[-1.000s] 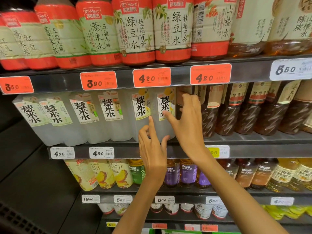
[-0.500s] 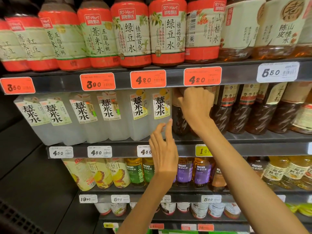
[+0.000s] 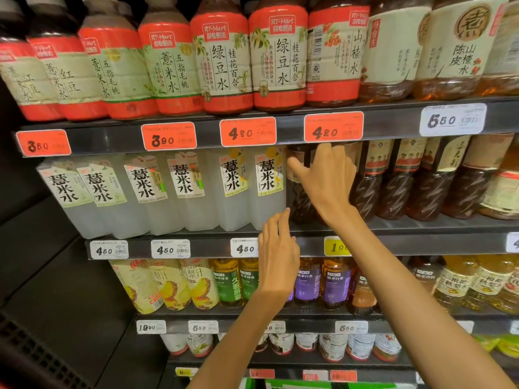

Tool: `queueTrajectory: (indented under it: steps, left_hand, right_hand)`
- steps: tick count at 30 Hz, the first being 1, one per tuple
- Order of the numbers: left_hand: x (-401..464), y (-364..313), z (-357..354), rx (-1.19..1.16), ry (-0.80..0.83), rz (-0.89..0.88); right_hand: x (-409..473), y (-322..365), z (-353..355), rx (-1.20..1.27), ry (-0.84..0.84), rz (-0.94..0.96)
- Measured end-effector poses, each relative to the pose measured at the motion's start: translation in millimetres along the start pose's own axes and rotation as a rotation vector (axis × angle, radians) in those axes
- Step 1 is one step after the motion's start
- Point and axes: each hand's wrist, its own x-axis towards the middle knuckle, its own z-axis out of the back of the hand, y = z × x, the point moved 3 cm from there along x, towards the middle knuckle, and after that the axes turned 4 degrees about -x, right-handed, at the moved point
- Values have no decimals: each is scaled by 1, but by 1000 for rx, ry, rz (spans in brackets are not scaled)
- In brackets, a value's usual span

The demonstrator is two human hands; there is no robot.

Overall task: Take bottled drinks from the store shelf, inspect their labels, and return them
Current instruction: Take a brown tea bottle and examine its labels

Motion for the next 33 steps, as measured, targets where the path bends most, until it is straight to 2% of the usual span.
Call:
queueTrajectory:
  steps: [4,10,15,18,24,29,31,33]
  left_hand:
    - [-2,-2,4,-94,-18,15]
    - [-11,0,6,-293,-80,61]
    - [-10,-2,1,-389,-47,109]
    - [-11,-6,-6,-471,-23,185]
    - [-4,-11,-3,-318,-120,262]
    - [-21,-12,10,-388,-165,244]
    - [-33,-10,15,-438,-129,237]
    - [-47,-11,22,-537,-77,226]
  right_hand:
    - [-1,-3,0,3,3,11]
    - [-1,-5,0,177,-6,-69]
    - [-1,-7,5,239,-82,-43]
    - [-1,-6,7,286,-69,-57]
    - [-3,-5,10,423,56,-110]
    - [-10,-11,14,460,131,-185]
    - [-18,-14,12,457,198,-225]
    - [-26,-15,9,561,293,-281]
